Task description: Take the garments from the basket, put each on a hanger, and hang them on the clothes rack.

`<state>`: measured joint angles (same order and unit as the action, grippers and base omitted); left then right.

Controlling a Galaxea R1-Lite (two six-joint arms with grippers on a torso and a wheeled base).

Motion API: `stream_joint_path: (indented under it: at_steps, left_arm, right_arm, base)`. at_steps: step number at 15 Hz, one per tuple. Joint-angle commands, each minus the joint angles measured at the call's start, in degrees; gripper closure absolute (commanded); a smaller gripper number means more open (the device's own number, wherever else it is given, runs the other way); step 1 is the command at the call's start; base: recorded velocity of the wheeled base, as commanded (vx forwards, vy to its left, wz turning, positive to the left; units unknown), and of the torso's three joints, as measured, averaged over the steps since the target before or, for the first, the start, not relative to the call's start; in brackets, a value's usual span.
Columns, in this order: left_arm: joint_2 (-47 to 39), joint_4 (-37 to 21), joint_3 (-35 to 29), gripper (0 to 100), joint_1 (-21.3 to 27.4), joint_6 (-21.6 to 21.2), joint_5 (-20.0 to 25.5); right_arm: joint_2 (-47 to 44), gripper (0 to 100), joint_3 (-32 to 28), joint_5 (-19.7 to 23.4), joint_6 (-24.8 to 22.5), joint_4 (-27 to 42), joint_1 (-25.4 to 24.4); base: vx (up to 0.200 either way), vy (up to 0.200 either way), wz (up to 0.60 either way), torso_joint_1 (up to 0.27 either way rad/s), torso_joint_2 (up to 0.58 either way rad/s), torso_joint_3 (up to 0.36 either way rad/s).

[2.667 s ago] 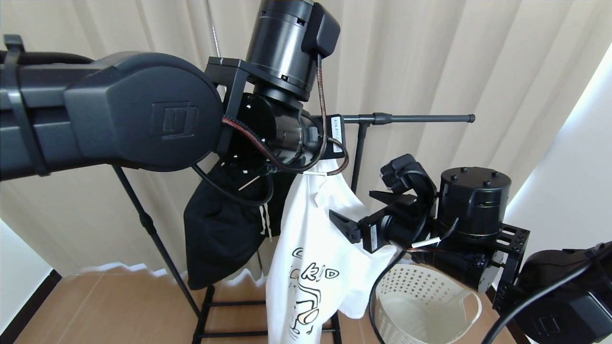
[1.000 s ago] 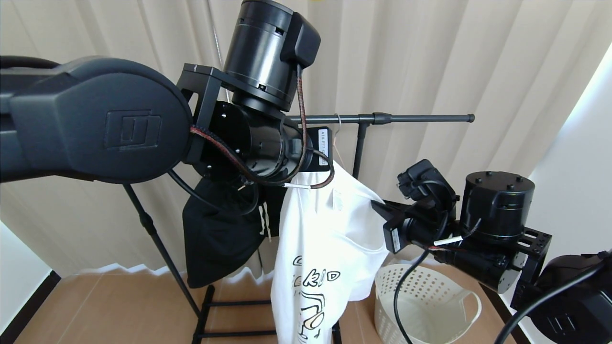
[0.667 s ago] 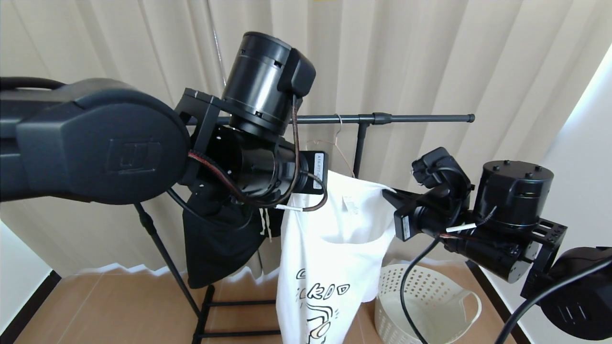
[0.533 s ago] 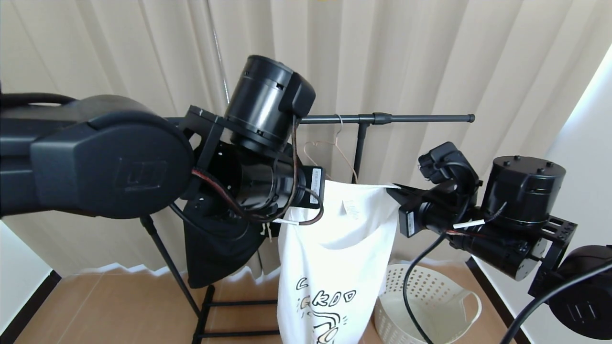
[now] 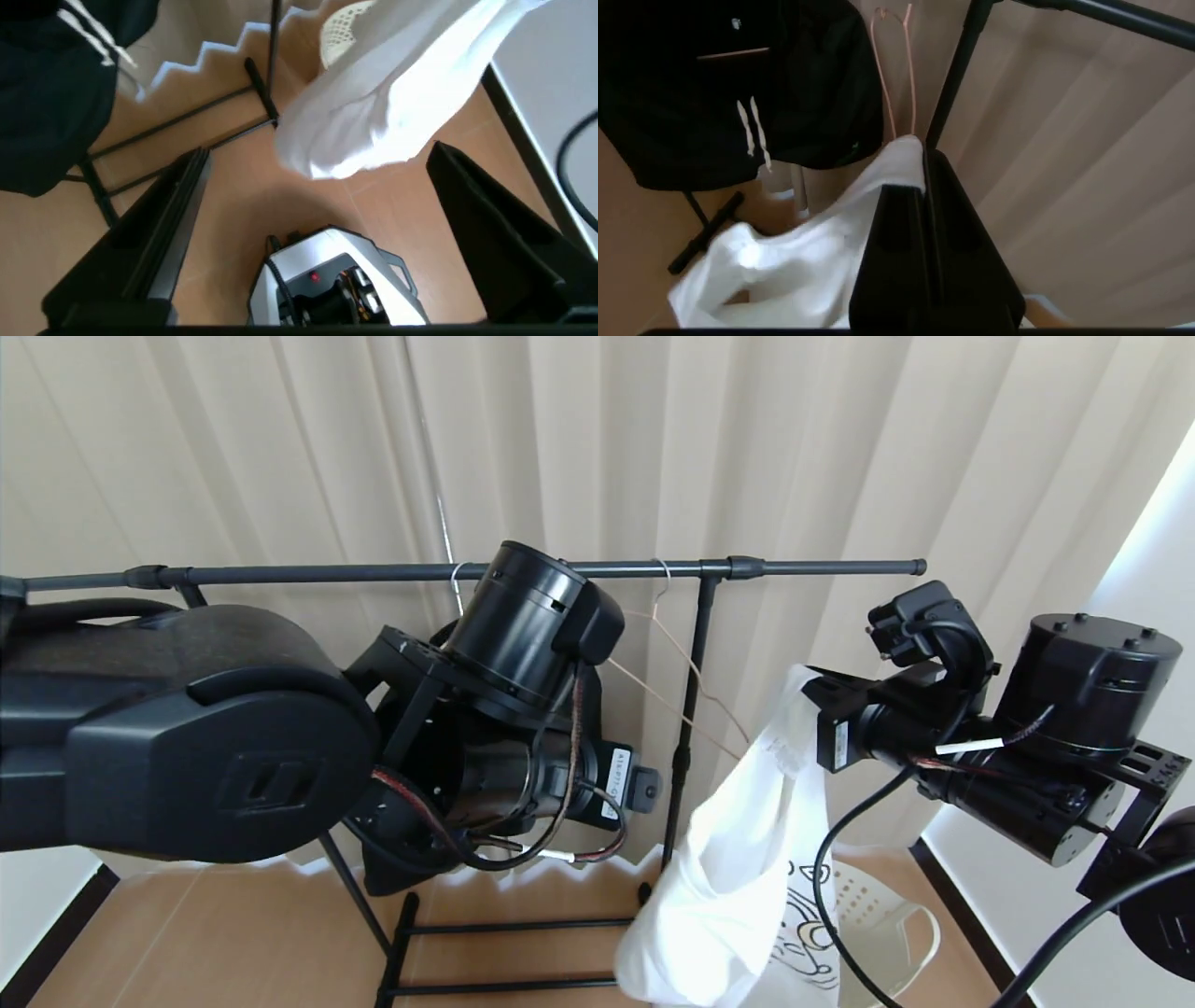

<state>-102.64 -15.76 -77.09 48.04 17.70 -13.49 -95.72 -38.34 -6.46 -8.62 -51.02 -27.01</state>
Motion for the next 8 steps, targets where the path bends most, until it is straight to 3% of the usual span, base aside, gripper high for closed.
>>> stream_joint_path:
  at_steps: [1,7,8]
  left_arm:
    - [2.27,-0.06,0.36,0,0.03,-0.03,3.12]
    - [0.43,1.35,-0.87,0,-1.64,0.05,3.74]
    - [-0.98,2.93,-1.66,0,-3.13,0.05,3.56]
  right_arm:
    - [1.06,100,0.55,0.13,-1.31,-0.05,1.09]
    - [6.69,100,3.01,4.0,-7.55,3.73,6.89]
    - [10.73,100,3.89,9.45,-13.79,9.8,12.42]
  base:
    - [0.0,0.0,0.0,0.0,0.0,0.0]
    - [0.0,0.0,0.0,0.0,0.0,0.0]
    - [0.0,0.0,0.0,0.0,0.0,0.0]
